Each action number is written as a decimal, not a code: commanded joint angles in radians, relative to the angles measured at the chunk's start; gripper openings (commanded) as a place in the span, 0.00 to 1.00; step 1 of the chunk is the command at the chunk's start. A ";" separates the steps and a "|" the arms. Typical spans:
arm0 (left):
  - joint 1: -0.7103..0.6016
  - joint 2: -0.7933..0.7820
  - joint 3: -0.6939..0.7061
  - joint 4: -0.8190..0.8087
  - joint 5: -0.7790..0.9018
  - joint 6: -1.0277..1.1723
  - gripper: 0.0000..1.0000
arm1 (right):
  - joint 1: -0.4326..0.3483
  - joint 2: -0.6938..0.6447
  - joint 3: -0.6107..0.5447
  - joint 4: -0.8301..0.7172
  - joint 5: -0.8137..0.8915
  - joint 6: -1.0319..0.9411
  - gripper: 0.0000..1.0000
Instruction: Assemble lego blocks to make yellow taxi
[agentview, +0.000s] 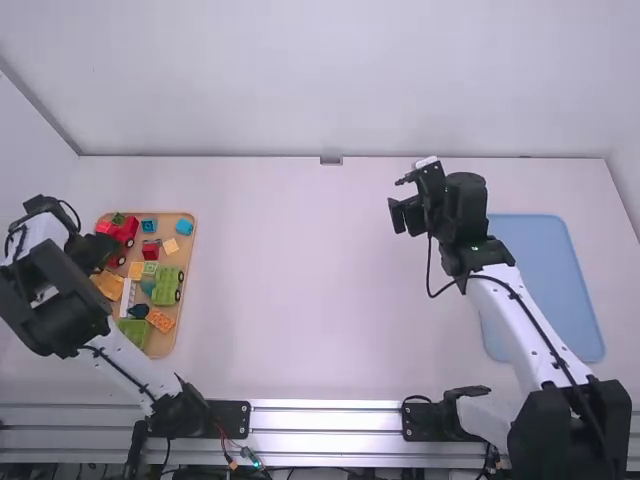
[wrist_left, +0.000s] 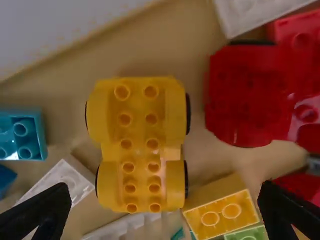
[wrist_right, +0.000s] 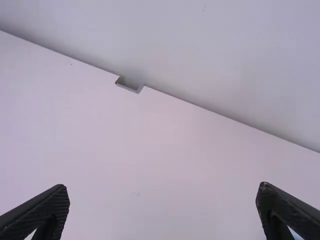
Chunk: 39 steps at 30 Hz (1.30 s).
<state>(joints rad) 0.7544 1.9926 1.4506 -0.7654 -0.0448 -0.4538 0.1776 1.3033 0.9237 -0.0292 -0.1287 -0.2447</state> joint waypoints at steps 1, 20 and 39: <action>-0.008 0.009 -0.034 0.011 0.000 -0.013 0.99 | -0.001 0.004 0.034 -0.002 -0.006 0.000 0.99; -0.009 0.009 -0.122 0.116 0.000 -0.010 0.86 | 0.000 0.004 0.034 -0.002 -0.006 0.000 0.98; -0.009 0.009 -0.199 0.203 0.000 -0.010 0.81 | 0.000 0.004 0.034 -0.002 -0.006 0.000 0.98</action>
<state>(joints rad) 0.7544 1.9926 1.2583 -0.5556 -0.0475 -0.4572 0.1776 1.3033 0.9237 -0.0296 -0.1287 -0.2436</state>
